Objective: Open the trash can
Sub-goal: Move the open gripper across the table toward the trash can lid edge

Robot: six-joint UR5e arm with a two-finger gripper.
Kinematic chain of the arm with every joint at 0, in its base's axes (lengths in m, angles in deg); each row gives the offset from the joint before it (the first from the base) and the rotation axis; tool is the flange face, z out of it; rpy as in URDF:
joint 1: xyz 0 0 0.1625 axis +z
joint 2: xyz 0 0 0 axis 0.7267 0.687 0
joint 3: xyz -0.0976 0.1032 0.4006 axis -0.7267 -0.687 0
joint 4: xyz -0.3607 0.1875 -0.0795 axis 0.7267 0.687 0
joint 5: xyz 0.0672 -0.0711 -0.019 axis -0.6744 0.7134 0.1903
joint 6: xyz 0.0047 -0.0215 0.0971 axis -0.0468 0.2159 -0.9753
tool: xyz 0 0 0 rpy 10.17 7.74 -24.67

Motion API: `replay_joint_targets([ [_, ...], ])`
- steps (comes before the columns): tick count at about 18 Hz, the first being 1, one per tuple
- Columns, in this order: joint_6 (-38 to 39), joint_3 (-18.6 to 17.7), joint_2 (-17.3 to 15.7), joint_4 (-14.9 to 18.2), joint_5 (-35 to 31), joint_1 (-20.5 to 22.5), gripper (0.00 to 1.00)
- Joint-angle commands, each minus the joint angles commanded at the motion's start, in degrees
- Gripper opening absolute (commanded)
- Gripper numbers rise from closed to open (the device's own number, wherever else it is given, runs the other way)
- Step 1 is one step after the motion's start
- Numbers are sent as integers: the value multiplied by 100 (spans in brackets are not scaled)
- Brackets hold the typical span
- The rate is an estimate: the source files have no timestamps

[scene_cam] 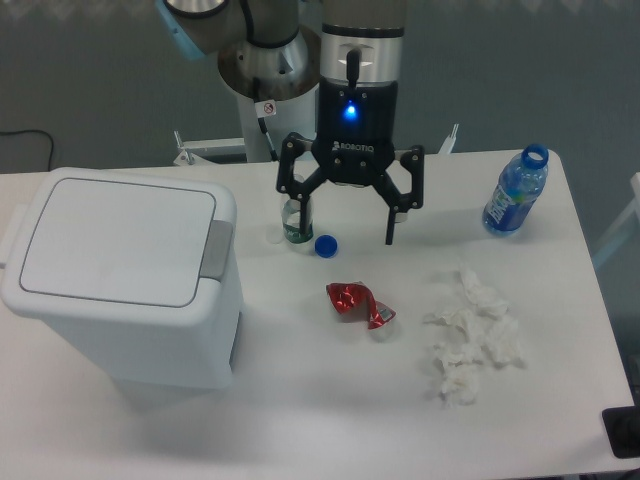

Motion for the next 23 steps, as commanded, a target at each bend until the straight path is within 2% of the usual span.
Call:
replay_joint_targets([
  [17,-18,-70,220,-70,-26,-536,100],
  [23,-53,-167,220,-79,-26,-572,100],
])
